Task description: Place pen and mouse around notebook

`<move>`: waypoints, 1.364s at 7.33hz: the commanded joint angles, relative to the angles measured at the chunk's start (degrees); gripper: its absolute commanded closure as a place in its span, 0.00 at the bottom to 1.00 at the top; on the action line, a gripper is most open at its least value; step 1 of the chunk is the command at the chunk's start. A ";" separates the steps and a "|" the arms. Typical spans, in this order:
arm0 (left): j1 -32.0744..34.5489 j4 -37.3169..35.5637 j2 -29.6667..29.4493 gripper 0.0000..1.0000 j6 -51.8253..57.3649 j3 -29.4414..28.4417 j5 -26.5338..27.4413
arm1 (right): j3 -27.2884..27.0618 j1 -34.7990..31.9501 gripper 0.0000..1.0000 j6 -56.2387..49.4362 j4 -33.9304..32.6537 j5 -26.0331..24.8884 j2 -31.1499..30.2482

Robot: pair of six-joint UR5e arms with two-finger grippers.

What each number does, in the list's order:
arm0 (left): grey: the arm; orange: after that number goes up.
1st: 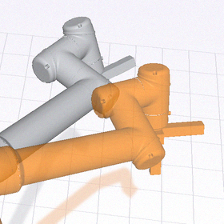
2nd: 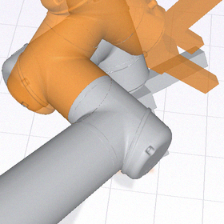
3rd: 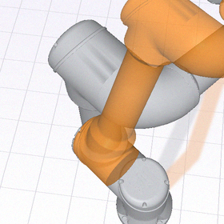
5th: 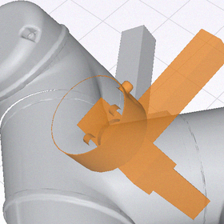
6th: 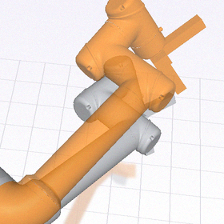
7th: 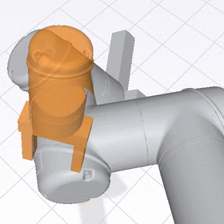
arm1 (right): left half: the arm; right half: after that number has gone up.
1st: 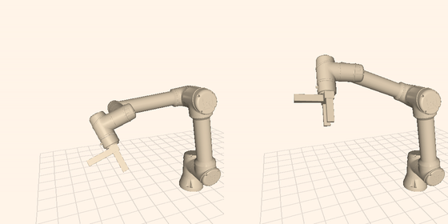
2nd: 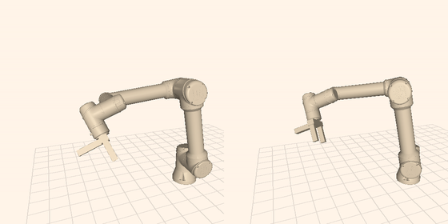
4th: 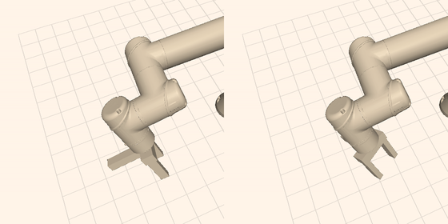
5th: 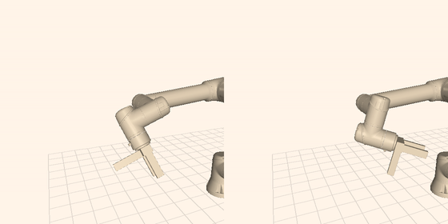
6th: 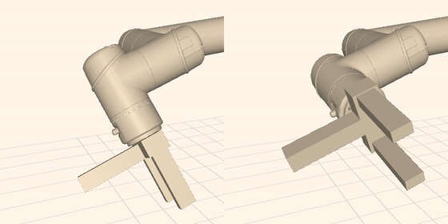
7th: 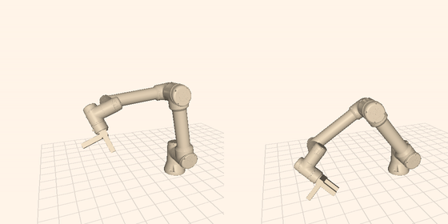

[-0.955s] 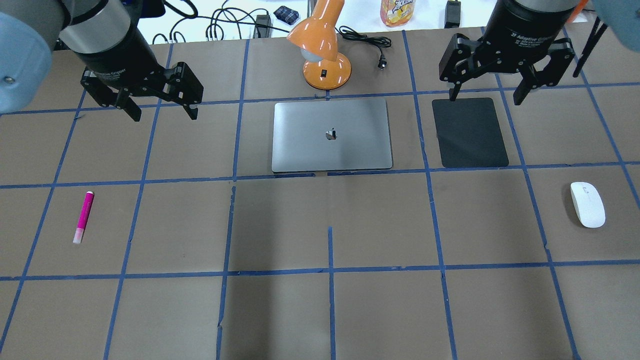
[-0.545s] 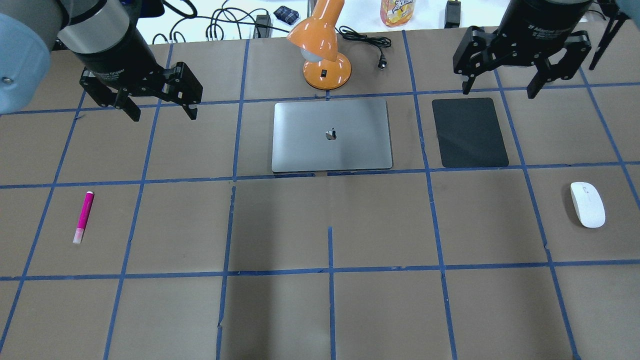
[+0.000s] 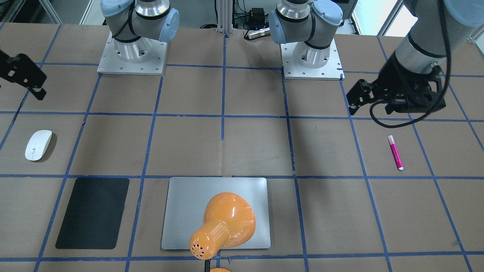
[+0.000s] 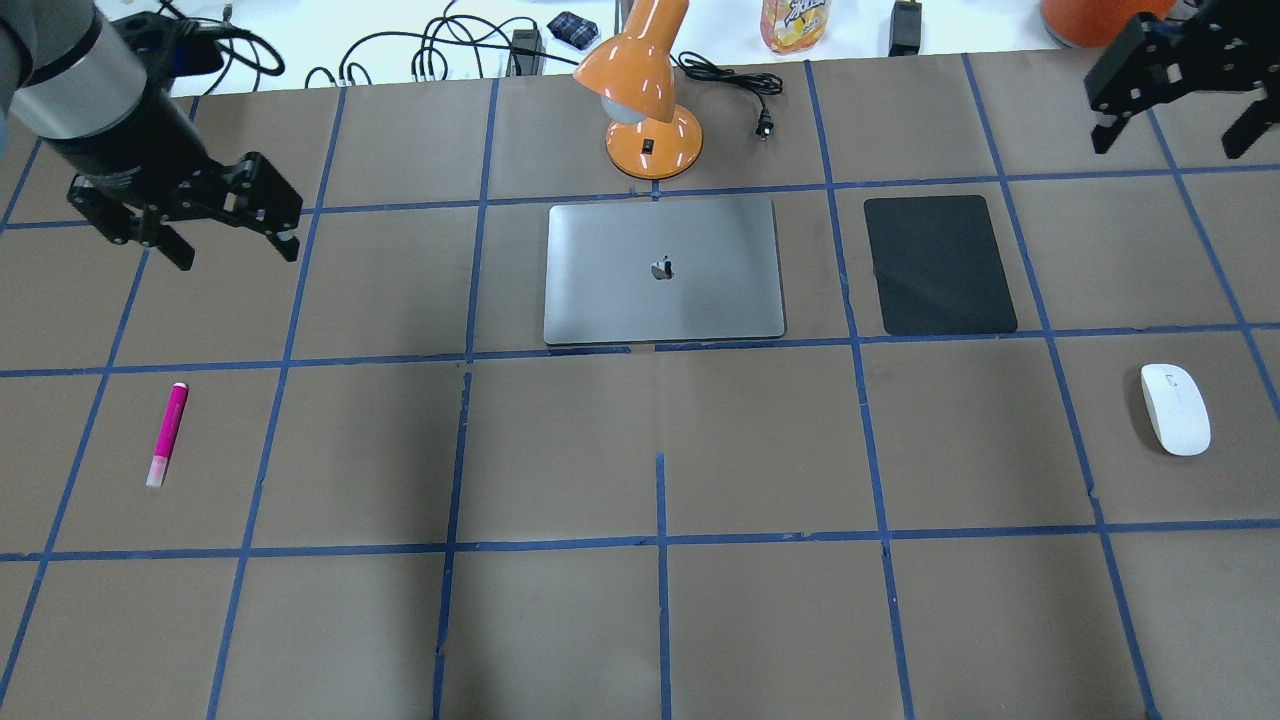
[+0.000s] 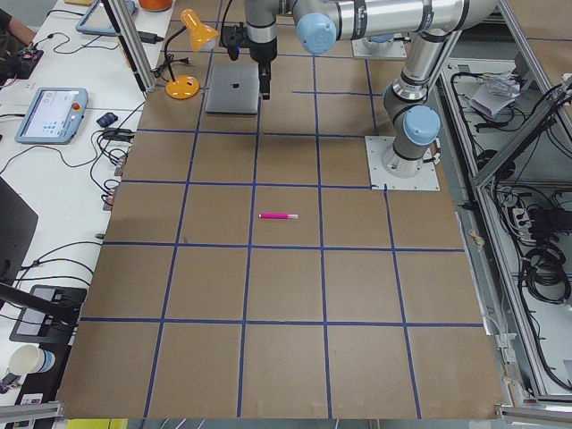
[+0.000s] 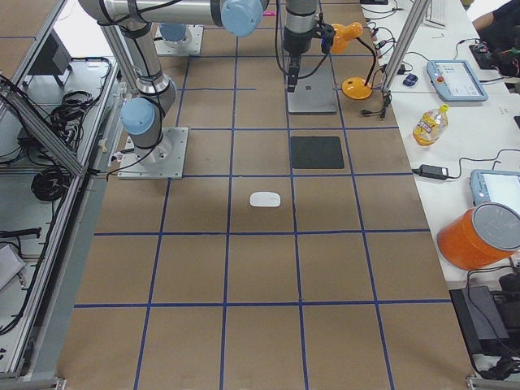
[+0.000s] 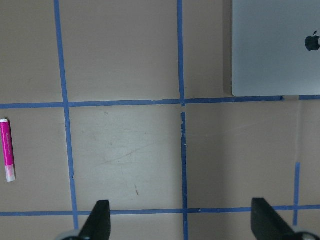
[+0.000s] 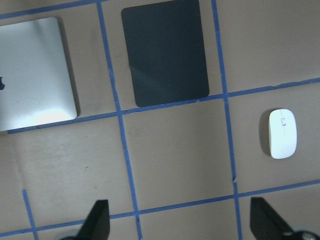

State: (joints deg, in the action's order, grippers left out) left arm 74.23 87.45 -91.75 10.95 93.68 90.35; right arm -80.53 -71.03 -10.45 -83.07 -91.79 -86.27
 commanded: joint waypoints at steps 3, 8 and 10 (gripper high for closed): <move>-20.94 -28.81 -9.30 0.00 6.96 18.06 2.70 | -5.21 15.18 0.11 -12.09 -1.19 -3.75 7.60; -25.89 -42.97 -15.92 0.04 20.16 22.87 7.48 | -31.75 20.93 0.11 -23.45 -34.45 -1.75 6.64; -25.89 -43.15 -17.67 0.03 20.42 22.95 1.50 | -35.04 21.10 0.11 -28.20 -43.72 0.11 8.21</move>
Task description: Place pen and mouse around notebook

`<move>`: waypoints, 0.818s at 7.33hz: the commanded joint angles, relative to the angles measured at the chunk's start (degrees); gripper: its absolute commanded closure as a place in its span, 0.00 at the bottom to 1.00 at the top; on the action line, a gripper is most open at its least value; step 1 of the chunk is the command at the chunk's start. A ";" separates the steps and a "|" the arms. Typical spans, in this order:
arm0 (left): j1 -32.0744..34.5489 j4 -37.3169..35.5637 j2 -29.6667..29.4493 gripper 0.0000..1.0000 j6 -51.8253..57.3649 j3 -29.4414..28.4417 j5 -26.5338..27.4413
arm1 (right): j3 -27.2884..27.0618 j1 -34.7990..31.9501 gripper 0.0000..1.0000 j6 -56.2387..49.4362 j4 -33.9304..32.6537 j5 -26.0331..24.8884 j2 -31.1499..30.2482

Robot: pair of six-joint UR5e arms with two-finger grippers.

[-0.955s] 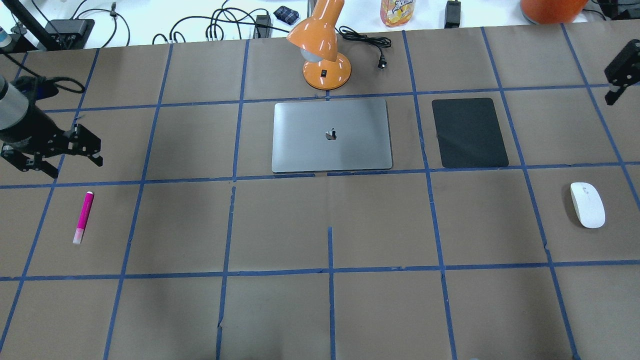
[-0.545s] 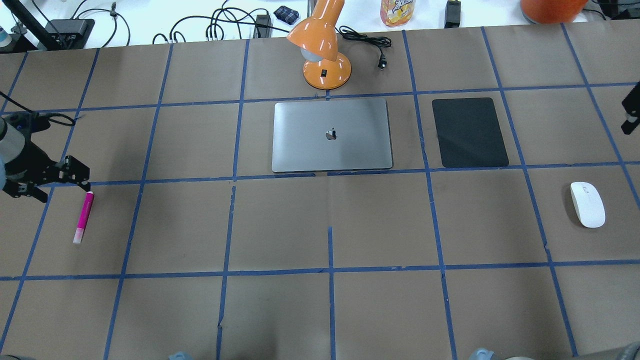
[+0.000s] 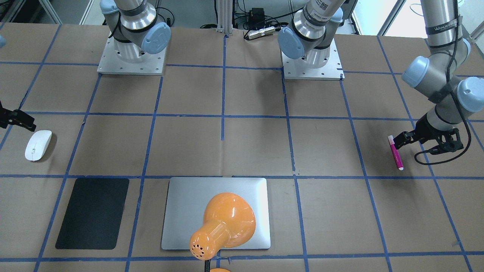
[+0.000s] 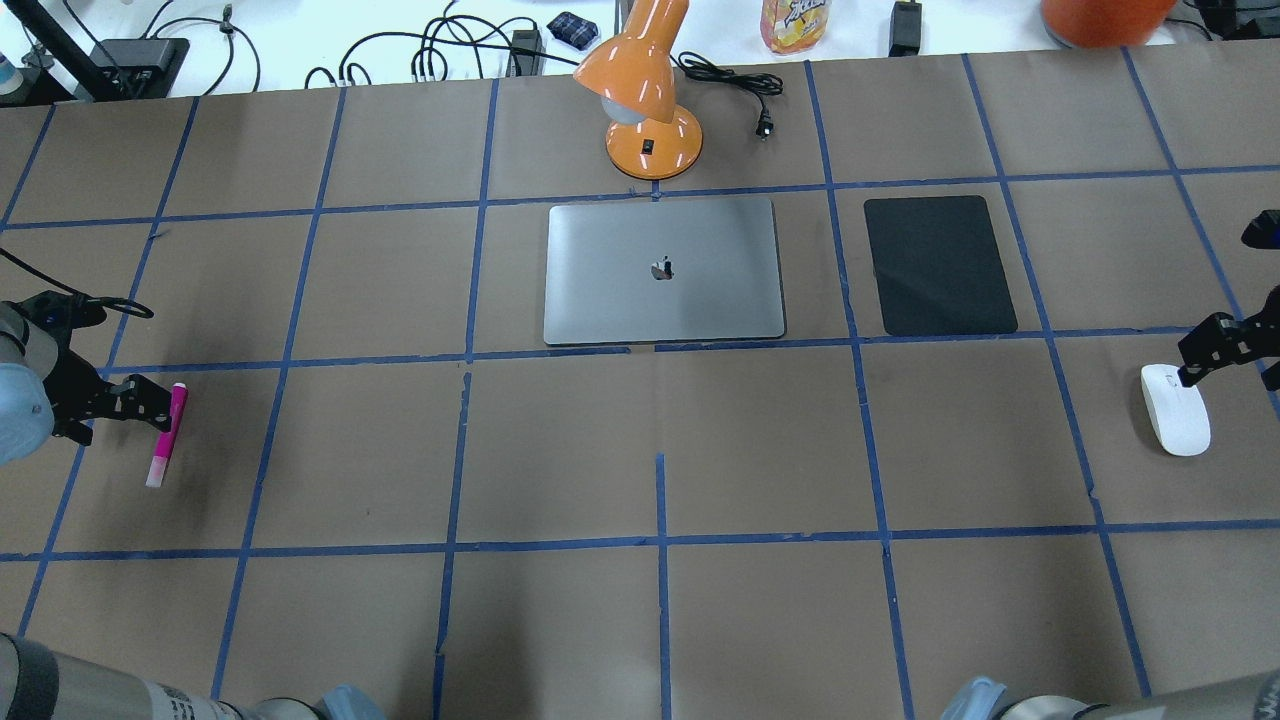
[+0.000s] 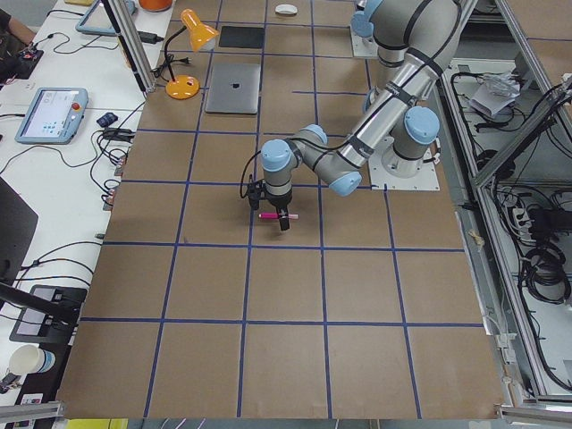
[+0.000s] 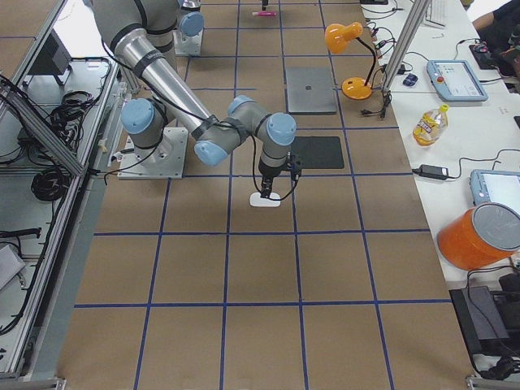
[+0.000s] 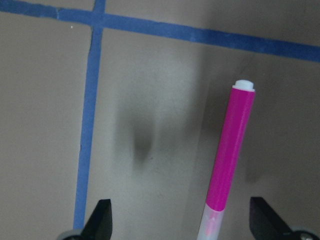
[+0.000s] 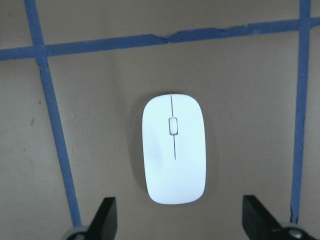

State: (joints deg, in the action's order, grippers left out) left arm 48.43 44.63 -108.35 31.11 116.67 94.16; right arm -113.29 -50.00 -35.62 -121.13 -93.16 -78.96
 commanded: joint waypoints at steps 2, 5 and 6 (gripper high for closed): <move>-0.09 -0.34 -1.16 0.11 0.09 0.31 -2.14 | -2.55 0.43 0.10 -5.34 -9.45 4.57 5.46; -0.09 -0.34 -1.69 0.17 0.09 0.57 -2.49 | -2.64 0.78 0.09 -6.48 -10.53 3.78 8.46; -0.09 -0.34 -1.86 0.17 0.52 0.48 -2.49 | -2.64 0.78 0.11 -6.48 -10.18 3.86 8.47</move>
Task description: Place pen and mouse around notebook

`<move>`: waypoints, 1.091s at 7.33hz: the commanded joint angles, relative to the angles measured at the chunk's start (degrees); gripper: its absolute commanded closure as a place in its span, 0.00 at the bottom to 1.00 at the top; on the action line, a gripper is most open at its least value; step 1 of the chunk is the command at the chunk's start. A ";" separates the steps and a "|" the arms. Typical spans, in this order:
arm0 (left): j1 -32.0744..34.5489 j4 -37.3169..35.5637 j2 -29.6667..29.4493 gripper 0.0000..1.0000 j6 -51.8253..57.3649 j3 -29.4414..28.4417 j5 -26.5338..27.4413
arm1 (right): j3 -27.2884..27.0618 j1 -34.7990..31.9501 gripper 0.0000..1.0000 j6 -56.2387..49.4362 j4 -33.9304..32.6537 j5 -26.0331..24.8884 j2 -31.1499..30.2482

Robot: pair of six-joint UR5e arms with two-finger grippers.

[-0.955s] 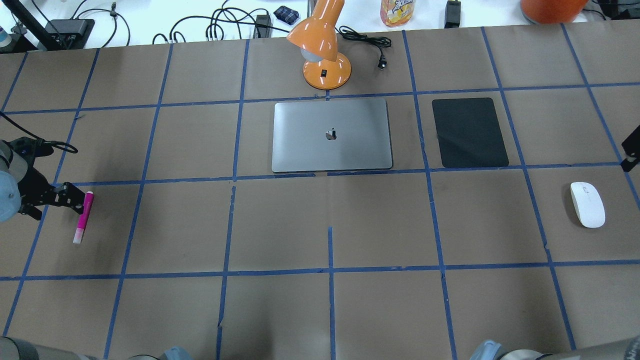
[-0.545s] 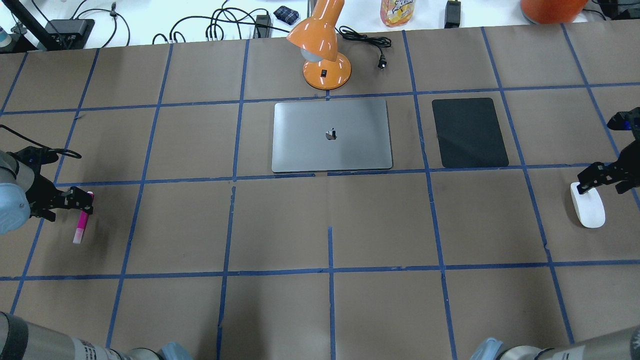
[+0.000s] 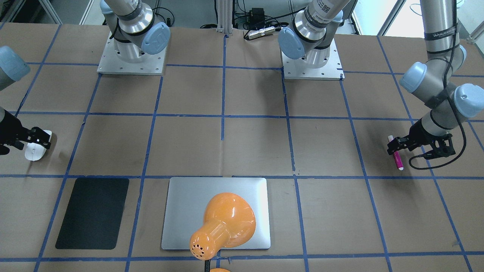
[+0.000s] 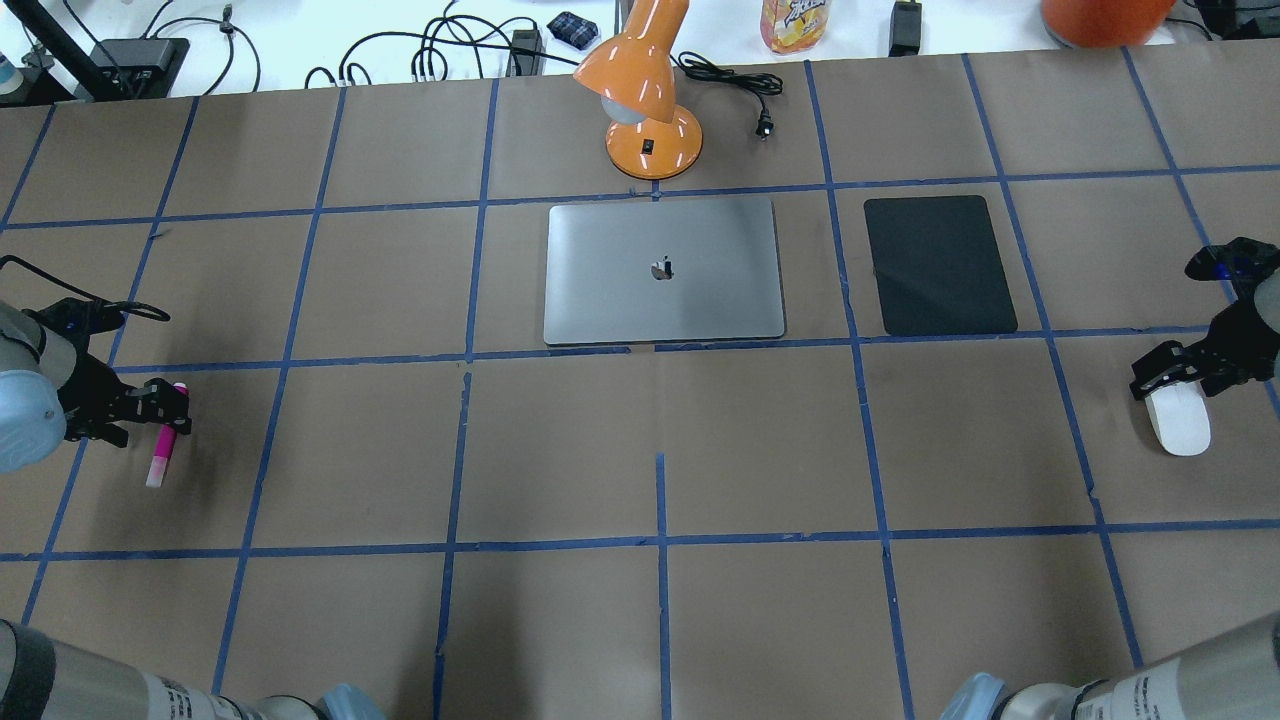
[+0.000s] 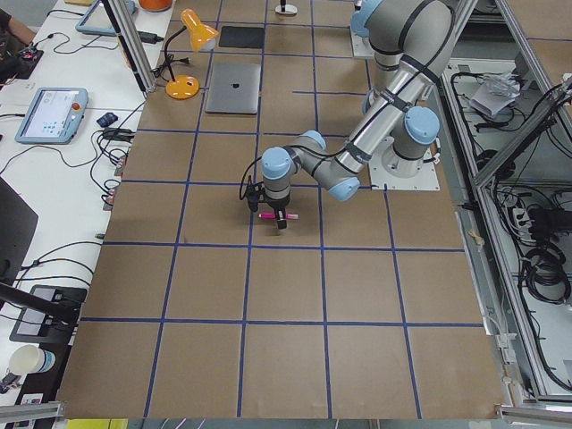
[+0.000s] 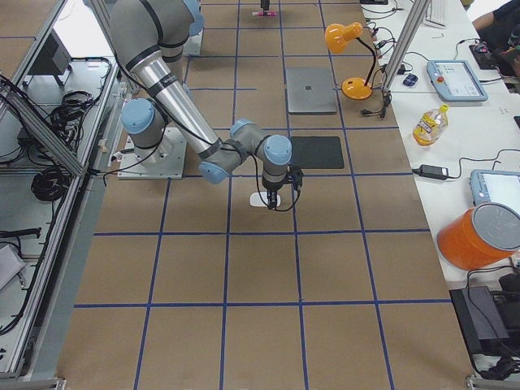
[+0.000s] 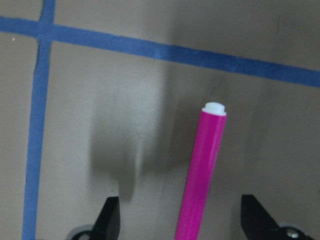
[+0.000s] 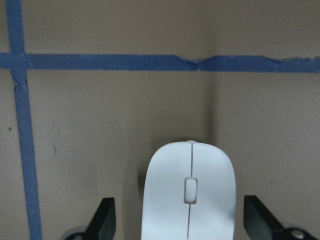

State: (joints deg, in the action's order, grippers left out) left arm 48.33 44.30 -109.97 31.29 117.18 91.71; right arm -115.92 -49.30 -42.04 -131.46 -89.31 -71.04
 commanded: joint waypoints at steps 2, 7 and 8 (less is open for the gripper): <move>0.01 0.00 -0.34 0.35 0.17 0.07 -0.12 | -0.27 0.08 0.47 0.03 0.59 -0.68 0.64; 0.45 0.43 0.62 1.00 -0.79 -1.33 -0.13 | 10.91 -3.58 0.71 3.17 12.24 -2.10 -0.51; 1.41 1.66 2.37 1.00 -4.71 -1.68 0.31 | 17.42 -10.57 0.71 6.59 13.24 -2.44 2.11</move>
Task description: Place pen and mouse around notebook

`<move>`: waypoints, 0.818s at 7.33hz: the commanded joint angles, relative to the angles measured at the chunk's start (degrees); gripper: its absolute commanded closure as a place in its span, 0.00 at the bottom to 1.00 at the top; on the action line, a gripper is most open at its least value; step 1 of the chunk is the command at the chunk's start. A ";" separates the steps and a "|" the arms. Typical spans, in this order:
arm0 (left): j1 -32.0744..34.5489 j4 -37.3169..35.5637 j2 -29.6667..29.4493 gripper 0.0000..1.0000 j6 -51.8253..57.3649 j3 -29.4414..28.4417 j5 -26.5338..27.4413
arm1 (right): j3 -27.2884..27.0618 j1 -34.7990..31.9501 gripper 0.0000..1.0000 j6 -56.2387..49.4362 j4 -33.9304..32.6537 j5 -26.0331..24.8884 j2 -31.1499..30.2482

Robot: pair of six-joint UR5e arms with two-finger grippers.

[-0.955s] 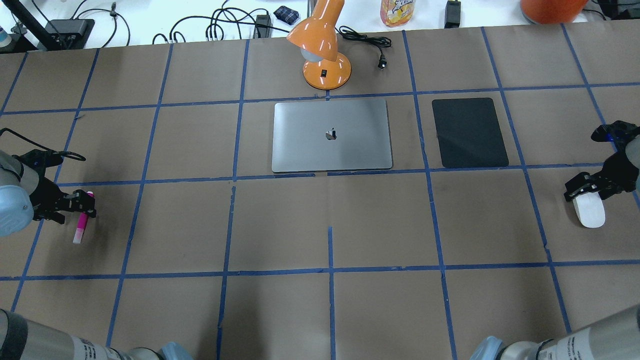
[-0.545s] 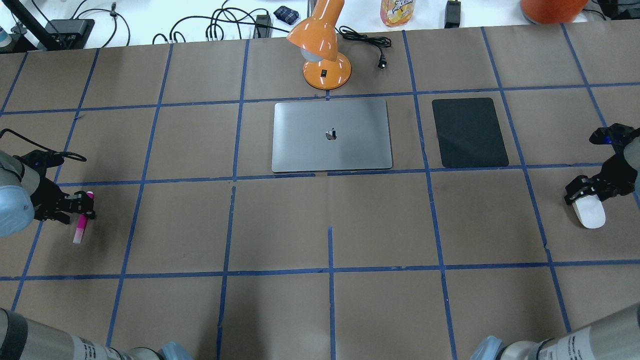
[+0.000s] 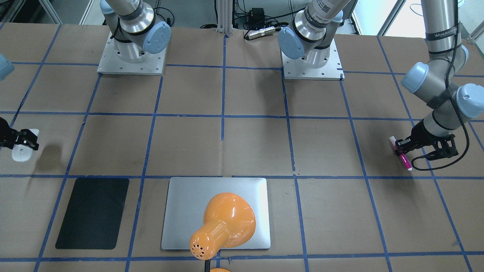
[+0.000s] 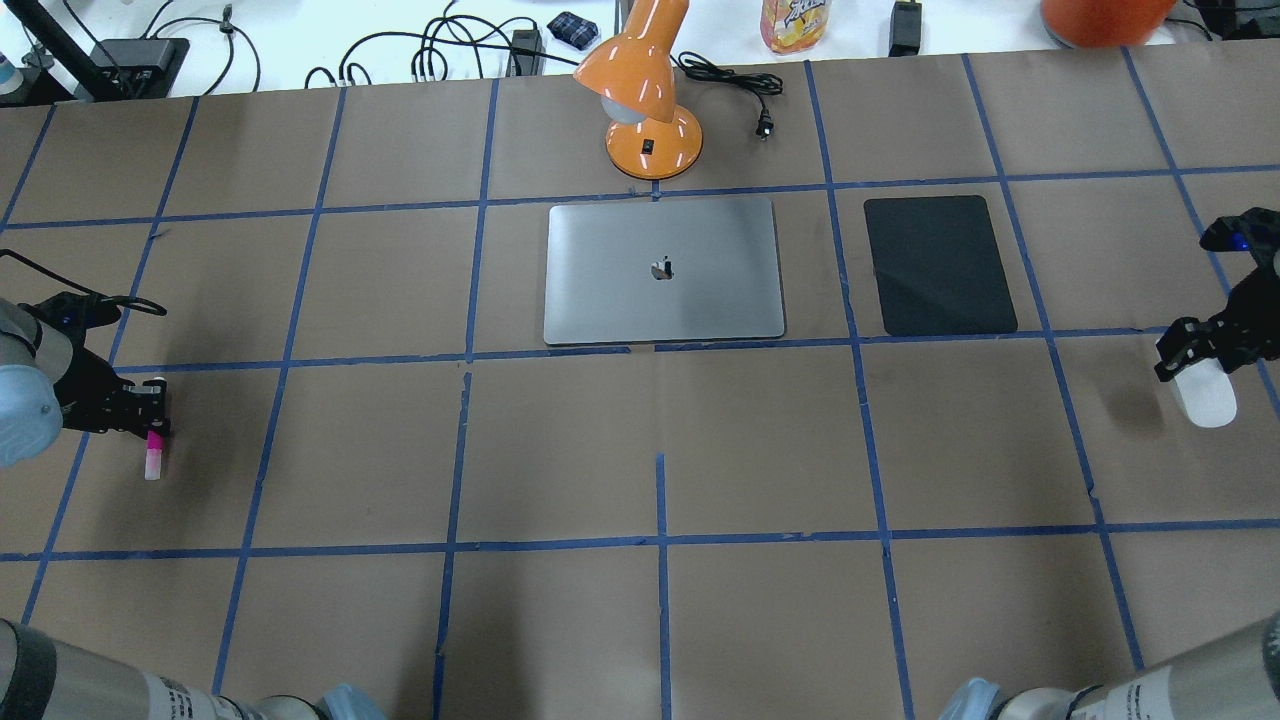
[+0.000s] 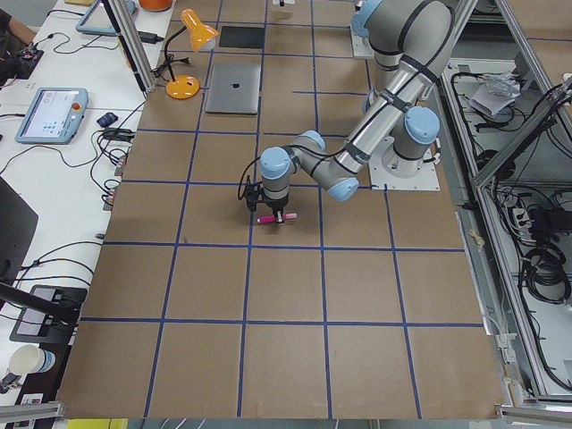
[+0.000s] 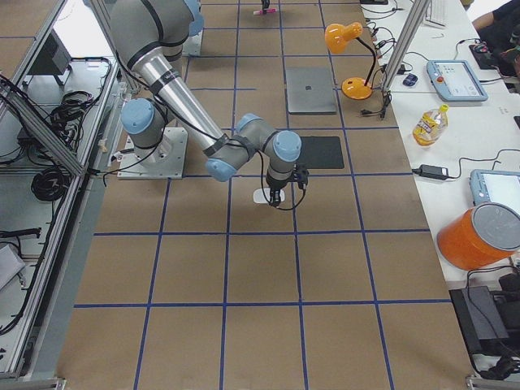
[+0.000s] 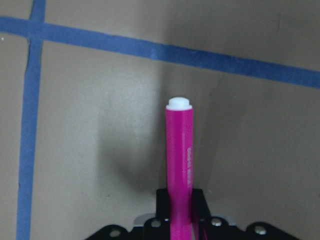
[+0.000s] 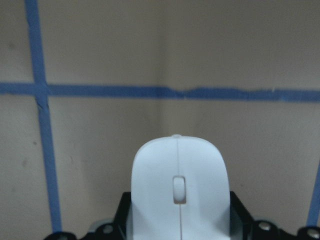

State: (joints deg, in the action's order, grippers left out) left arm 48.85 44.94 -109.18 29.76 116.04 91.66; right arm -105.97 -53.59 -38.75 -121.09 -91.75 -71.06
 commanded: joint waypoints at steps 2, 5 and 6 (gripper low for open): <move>7.19 11.44 7.11 1.00 -20.25 -0.46 0.10 | 17.86 -18.35 0.69 14.43 2.88 -0.62 9.67; 19.83 22.63 13.80 1.00 -56.27 -0.55 0.36 | 19.40 -25.40 0.69 30.44 1.65 1.39 15.77; 26.15 22.82 13.64 1.00 -66.39 -0.55 0.45 | 19.14 -25.78 0.69 30.49 1.73 1.31 16.13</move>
State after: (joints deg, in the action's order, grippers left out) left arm 67.76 66.01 -96.43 -22.76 115.54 92.00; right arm -86.71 -77.70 -11.19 -119.21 -90.72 -55.92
